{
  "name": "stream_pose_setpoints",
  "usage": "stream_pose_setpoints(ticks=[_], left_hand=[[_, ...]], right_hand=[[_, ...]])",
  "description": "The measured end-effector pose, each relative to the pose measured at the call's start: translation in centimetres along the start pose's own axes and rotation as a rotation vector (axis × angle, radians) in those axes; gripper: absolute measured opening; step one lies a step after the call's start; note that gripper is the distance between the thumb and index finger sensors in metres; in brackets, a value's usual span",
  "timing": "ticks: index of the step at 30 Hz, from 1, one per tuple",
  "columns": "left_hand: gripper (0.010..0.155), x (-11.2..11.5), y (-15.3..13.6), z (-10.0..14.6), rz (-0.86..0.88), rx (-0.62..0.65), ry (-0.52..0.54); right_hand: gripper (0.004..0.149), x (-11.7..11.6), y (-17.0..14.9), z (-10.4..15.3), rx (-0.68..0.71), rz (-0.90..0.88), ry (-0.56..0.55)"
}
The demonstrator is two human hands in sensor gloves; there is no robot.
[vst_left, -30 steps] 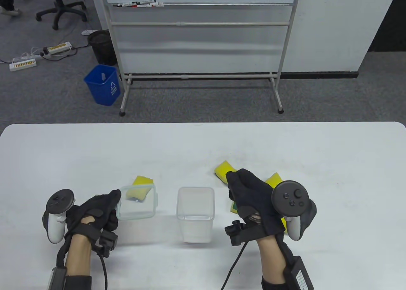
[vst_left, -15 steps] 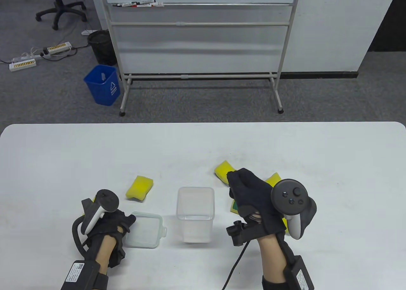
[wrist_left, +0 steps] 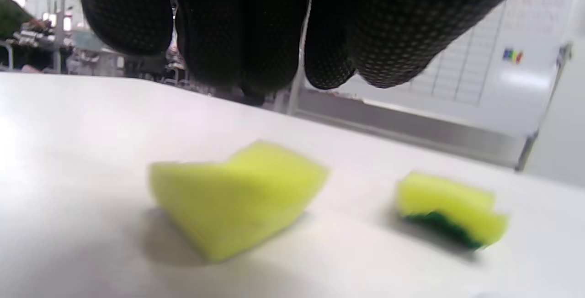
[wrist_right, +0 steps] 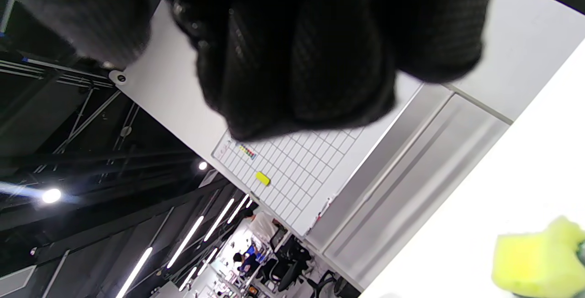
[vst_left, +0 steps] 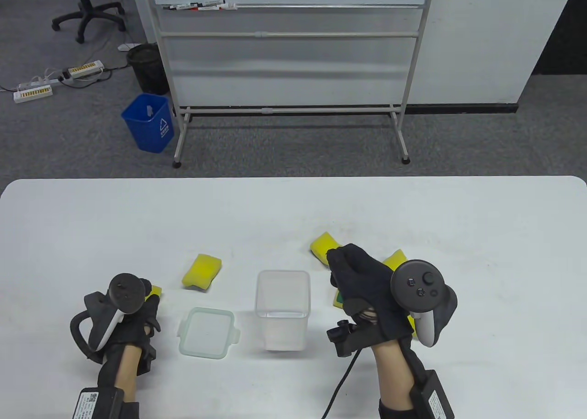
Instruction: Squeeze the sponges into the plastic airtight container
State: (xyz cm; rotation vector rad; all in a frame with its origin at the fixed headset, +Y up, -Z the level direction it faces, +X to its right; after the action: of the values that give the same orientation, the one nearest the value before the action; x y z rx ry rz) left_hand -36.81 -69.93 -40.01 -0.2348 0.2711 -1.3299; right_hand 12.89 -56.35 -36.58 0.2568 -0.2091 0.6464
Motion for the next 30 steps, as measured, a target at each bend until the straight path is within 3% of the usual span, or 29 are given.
stream_pose_setpoints(ticks=[2, 5, 6, 13, 22, 27, 30], left_hand=[[0.061, 1.9, -0.7, -0.4, -0.080, -0.016, -0.127], [0.066, 5.2, -1.4, -0.9, -0.059, -0.043, -0.307], [0.069, 5.7, -1.6, -1.0, -0.061, -0.054, -0.317], [0.065, 5.8, -1.7, -2.3, -0.094, -0.002, -0.122], [0.045, 4.7, -1.0, -2.6, -0.098, 0.020, 0.053], [0.045, 2.2, -1.1, -1.8, -0.003, -0.014, 0.146], [0.045, -0.8, -0.7, -0.6, 0.202, -0.007, 0.227]], right_hand=[[0.062, -0.1, 0.1, 0.1, 0.005, 0.006, 0.002], [0.062, -0.2, 0.2, 0.1, 0.012, 0.013, 0.003], [0.062, -0.2, 0.2, 0.1, 0.014, 0.012, 0.004], [0.061, -0.5, 0.4, 0.0, 0.033, 0.016, 0.013], [0.062, -0.6, 0.5, 0.1, 0.043, 0.021, 0.007], [0.062, -0.5, 0.6, 0.1, 0.051, 0.009, 0.003], [0.063, -0.6, 0.8, 0.2, 0.076, -0.016, -0.001]])
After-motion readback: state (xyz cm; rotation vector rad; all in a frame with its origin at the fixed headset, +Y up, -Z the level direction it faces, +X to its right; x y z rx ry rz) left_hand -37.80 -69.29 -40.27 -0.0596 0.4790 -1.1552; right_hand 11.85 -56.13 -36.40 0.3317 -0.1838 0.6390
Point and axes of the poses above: the tracker on the back of each hand, its own y axis roughly to the thumb side, its own z axis roughly from the fingertips to the wrist, x = y × z, the point moved 5 cm from there along -z, roughly from the wrist to the fingertips, and after that the axes turned 7 degrees about z, right-handed, at the moved point
